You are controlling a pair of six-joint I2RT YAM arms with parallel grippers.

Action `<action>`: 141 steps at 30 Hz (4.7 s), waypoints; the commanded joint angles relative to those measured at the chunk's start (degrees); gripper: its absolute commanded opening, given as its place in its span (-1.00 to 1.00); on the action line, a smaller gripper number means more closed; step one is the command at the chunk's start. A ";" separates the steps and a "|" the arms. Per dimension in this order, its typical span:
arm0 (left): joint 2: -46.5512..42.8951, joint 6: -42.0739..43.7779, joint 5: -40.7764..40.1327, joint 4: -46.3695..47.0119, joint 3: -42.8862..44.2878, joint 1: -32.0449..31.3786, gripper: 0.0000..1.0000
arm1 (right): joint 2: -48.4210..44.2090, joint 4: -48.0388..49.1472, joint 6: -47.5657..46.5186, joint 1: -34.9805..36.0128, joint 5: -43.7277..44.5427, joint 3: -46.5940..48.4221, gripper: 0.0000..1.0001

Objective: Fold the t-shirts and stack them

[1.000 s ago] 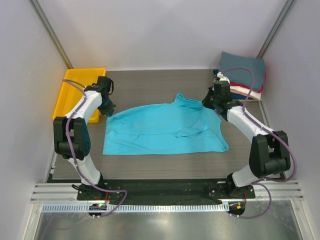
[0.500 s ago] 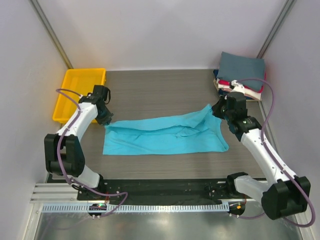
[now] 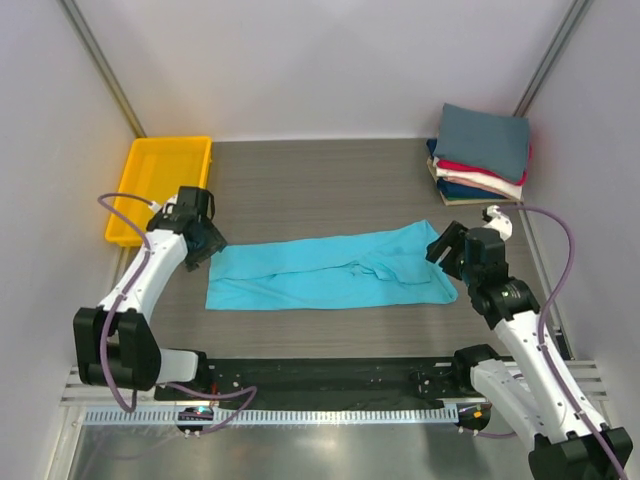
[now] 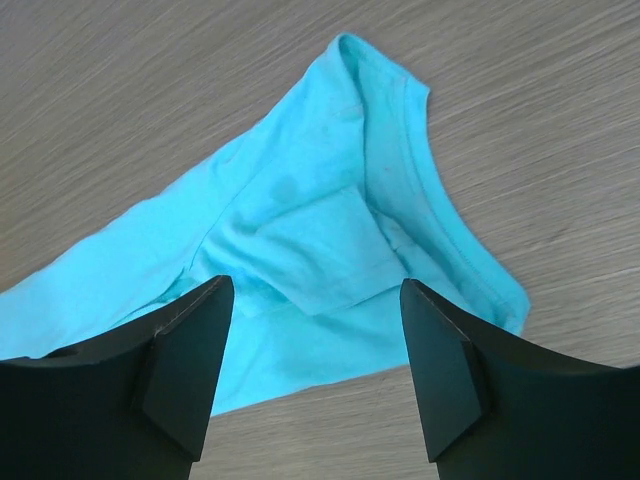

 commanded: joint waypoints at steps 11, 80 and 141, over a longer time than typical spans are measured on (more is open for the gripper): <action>13.90 2.27 1.70 11.95 -0.08 -12.87 0.07 | 32.93 10.79 7.31 7.08 -7.35 1.33 0.50; -10.08 -37.10 -8.66 -2.12 -6.92 -72.81 0.04 | 84.39 -0.19 -5.34 7.08 -12.87 94.69 0.87; 8.13 -45.54 -13.23 20.92 -18.00 -77.47 -0.37 | 3.86 -2.04 49.41 58.76 8.38 -22.22 -0.97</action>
